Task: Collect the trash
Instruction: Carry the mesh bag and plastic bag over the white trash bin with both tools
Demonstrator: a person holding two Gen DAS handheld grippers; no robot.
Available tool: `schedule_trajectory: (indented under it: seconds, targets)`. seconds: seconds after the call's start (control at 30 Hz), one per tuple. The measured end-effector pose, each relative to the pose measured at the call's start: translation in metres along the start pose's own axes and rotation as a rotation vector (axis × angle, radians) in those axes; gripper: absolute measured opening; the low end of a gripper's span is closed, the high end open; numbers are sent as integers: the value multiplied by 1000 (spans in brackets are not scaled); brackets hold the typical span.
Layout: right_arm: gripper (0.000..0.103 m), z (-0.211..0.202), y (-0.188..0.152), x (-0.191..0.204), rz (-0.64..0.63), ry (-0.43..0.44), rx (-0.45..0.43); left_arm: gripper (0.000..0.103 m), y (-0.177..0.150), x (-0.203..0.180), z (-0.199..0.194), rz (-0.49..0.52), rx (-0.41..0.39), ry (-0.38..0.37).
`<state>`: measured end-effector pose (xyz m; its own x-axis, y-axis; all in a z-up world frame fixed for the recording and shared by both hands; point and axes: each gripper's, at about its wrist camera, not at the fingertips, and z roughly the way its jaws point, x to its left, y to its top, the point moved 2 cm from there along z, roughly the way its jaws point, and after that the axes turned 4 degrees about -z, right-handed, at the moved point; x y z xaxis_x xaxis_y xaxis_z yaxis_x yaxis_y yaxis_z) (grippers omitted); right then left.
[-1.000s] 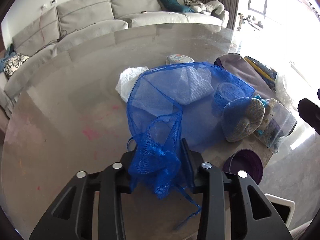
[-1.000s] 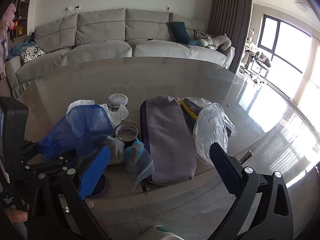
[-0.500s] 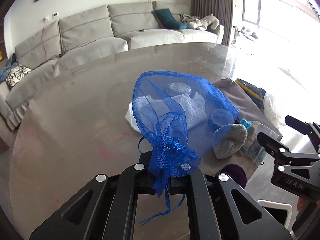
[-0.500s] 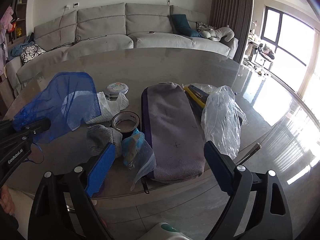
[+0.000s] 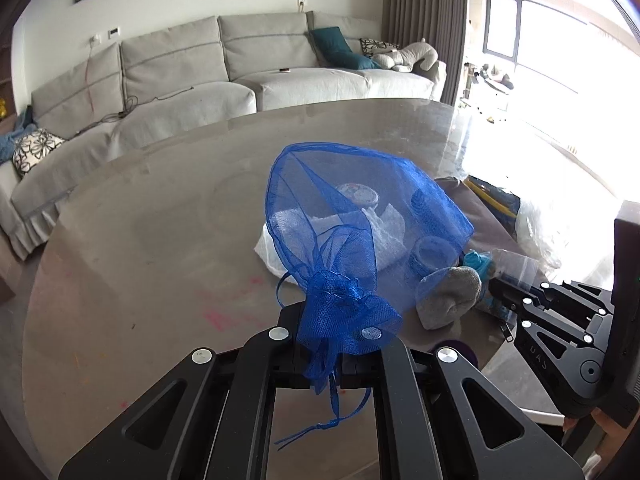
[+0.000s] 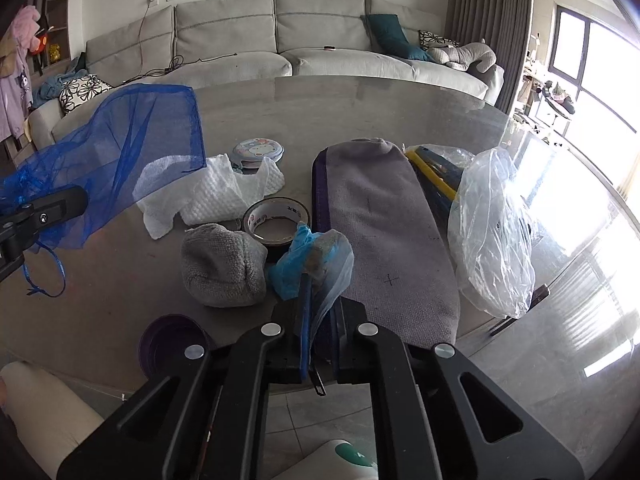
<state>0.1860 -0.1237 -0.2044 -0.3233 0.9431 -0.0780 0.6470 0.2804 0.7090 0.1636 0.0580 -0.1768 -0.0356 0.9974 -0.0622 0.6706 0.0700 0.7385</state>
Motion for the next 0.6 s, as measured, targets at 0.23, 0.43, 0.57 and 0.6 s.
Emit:
schedule_trajectory:
  seconds: [0.23,0.43,0.57,0.6]
  targets:
    - [2,-34,14,-1,8,10,-82,6,4,1,-20,-6,-39,-6]
    - [2,-71,21,-1,26,19,-137,6,4,-4,-44,5,-69,-31]
    - [2,-100,17,2,20,2,-170,6,1,-13,-61,18,-81,-68]
    - [2,-105,16,2,20,-2,-177,6,0,-16,-65,23,-85,-77]
